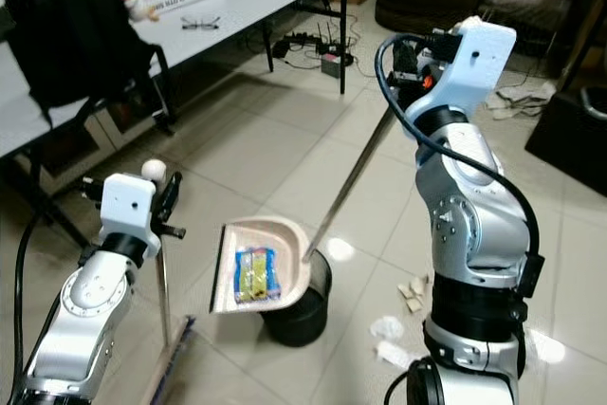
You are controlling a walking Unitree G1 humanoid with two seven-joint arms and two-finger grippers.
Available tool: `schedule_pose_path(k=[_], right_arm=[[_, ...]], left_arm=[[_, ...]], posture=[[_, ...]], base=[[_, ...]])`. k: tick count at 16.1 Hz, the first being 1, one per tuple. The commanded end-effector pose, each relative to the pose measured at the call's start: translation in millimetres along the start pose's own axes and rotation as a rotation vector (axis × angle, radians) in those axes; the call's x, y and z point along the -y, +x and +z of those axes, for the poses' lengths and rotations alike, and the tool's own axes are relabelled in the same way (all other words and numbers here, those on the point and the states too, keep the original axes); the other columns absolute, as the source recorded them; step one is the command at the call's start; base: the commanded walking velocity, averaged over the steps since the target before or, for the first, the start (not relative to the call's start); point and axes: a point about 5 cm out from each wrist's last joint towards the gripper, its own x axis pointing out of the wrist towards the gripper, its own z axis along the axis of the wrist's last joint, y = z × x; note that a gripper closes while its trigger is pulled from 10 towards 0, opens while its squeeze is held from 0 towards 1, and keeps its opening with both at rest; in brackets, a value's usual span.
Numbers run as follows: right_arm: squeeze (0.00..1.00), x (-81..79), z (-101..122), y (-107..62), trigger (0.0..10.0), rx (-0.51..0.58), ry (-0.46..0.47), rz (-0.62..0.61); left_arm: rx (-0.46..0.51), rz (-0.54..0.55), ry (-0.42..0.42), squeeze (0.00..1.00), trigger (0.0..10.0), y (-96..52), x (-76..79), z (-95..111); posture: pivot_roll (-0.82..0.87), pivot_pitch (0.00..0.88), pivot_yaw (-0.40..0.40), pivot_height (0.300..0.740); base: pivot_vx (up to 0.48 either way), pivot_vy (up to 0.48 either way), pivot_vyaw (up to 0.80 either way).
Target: Sweep floor
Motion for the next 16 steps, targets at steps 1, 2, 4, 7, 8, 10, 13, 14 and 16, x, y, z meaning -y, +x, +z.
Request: schedule_pose_path(k=[1,2,4,7,8,10,13,14,16], right_arm=[[0.0,-0.8,13.3,1.0,10.0,0.069,-0.001,0.0],[0.0,-0.9,13.0,1.1,10.0,0.07,-0.001,0.001],[0.0,-1.3,12.3,1.2,10.0,0.07,-0.002,0.003],[0.0,-2.5,9.9,0.8,10.0,0.069,-0.014,0.004],[0.0,-1.8,9.0,1.6,10.0,0.07,-0.017,-0.001],[0.0,-3.3,8.7,3.1,10.0,0.085,-0.033,0.005],[0.0,-14.8,8.6,7.8,10.0,0.117,-0.105,0.062],[0.0,-19.3,9.2,9.0,10.0,0.134,-0.146,0.085],[0.0,-26.9,8.0,9.9,10.0,0.151,-0.214,0.126]], left_arm=[[0.036,-0.007,0.012,0.0,10.0,2.0,-1.3,7.2],[0.036,-0.008,0.014,0.0,10.0,2.0,-1.1,6.9],[0.037,-0.009,0.016,0.0,10.0,2.3,-0.8,6.7],[0.036,-0.012,0.021,0.0,10.0,2.3,-0.6,6.2],[0.035,-0.012,0.022,0.0,10.0,2.9,-0.2,6.3],[0.034,-0.01,0.022,0.0,10.0,3.6,-0.1,6.4],[0.031,-0.005,0.023,0.0,10.0,3.4,-0.3,5.9],[0.031,-0.004,0.024,0.0,10.0,3.4,-0.4,6.0],[0.029,-0.004,0.026,0.0,10.0,3.0,-0.2,5.4]], posture=[[-0.08,0.0,0.088,0.74],[-0.08,0.0,0.088,0.74],[-0.08,0.0,0.087,0.74],[-0.08,0.0,0.087,0.74],[-0.08,0.0,0.087,0.74],[-0.08,0.0,0.087,0.74],[-0.07,0.0,0.083,0.74],[-0.07,0.0,0.082,0.74],[-0.07,0.0,0.08,0.74]], base=[[0.0,0.0,0.0],[0.0,0.0,0.0],[0.0,0.0,0.0],[0.0,0.0,0.0],[0.0,0.0,0.0],[0.0,0.0,0.0],[0.0,0.0,0.0],[0.0,0.0,0.0],[0.0,0.0,0.0]])
